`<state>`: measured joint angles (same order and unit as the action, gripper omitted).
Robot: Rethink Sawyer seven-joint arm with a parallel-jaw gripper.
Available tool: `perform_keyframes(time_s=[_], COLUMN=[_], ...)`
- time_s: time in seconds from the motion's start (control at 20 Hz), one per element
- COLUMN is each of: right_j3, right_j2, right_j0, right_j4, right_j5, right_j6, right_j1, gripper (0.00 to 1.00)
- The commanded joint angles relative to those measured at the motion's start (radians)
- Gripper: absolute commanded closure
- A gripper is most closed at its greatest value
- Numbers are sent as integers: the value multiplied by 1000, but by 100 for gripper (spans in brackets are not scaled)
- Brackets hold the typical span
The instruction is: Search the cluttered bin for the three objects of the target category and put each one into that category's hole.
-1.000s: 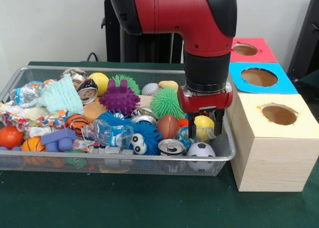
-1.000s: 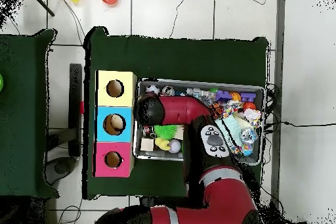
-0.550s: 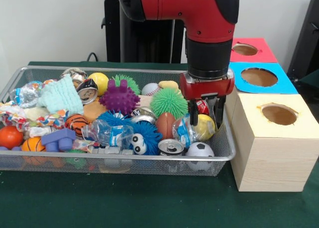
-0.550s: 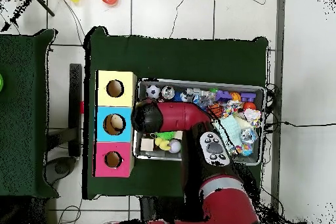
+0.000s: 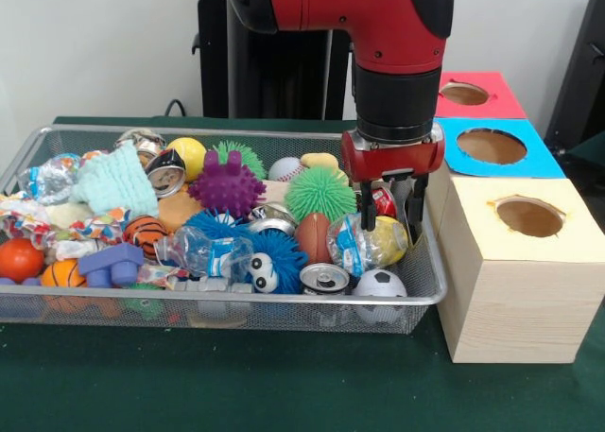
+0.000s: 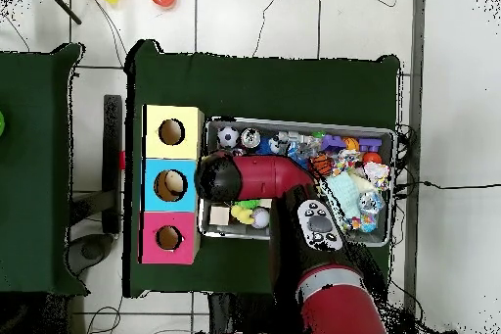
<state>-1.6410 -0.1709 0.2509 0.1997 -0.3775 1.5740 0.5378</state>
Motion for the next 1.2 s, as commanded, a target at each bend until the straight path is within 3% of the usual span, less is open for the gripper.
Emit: perform_keyframes(time_s=[0.05,0.15,0.7,1.2], right_j3=[-27,-27,156,140], right_j2=[-82,-79,23,8], right_j0=[17,16,-26,3], right_j4=[34,36,112,131], right_j5=[-32,-31,2,-22], right_j6=[26,27,13,4], right_j1=[-46,-43,-160,-185], gripper=[0,0,0,0])
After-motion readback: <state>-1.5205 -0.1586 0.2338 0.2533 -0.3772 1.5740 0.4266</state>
